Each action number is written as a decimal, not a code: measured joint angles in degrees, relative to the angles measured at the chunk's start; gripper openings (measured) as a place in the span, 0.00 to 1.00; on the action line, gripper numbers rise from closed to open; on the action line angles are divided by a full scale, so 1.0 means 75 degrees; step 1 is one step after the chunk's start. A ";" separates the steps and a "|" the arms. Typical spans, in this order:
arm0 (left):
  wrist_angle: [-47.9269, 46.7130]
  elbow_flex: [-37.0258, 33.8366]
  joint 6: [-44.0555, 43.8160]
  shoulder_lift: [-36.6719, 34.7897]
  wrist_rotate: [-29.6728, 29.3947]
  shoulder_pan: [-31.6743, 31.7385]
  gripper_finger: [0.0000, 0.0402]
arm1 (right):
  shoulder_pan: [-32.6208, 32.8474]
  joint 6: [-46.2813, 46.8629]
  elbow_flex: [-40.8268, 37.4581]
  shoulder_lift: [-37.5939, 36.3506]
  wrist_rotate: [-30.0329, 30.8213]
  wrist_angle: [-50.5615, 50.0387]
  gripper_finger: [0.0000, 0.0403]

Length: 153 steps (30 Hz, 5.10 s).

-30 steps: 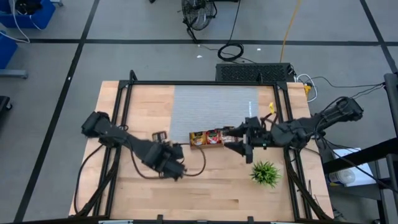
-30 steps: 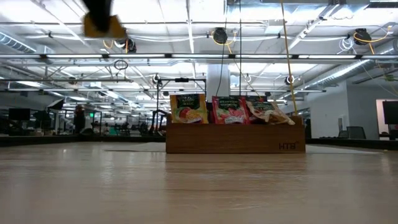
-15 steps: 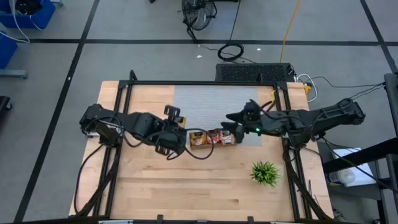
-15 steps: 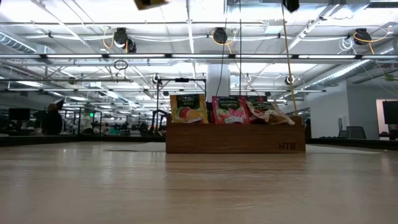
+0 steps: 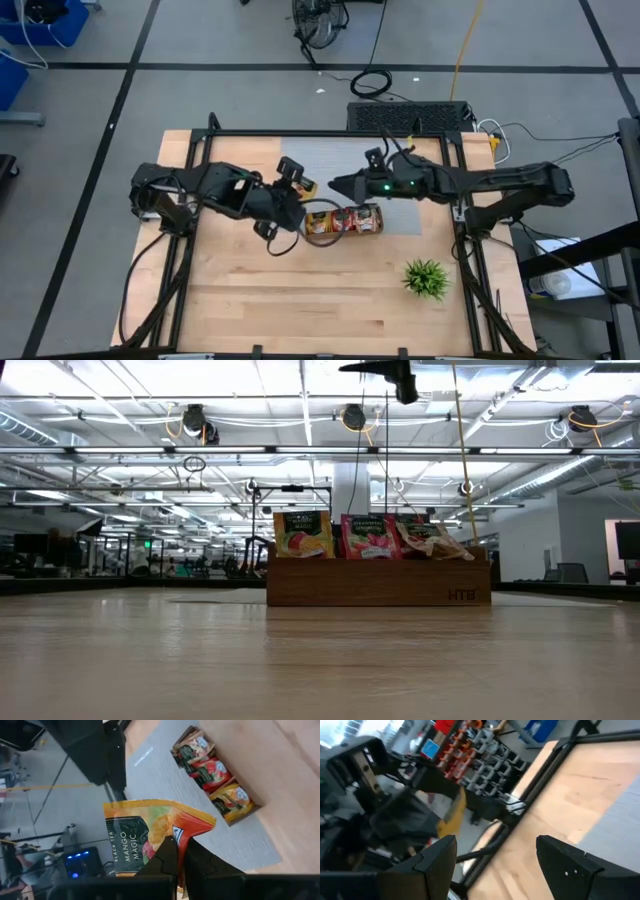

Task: Pick & Place Tea
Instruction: Put the yellow tea bag into the left section of the wooden organizer

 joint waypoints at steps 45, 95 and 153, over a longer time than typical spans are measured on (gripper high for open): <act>0.1162 -0.0036 -0.0428 0.0680 0.0718 0.0602 0.16 | -0.0036 -0.0438 -0.0003 0.0184 -0.0845 0.0350 0.00; 0.1491 -0.0043 -0.6830 0.0369 0.5514 0.1471 0.04 | 0.1273 -0.2455 0.1166 0.0663 -0.0930 -0.1139 0.00; 0.6179 -0.6689 -0.6773 0.0371 0.1148 0.0707 0.00 | 0.1284 -0.5457 0.1151 -0.2802 0.1240 -0.4893 0.65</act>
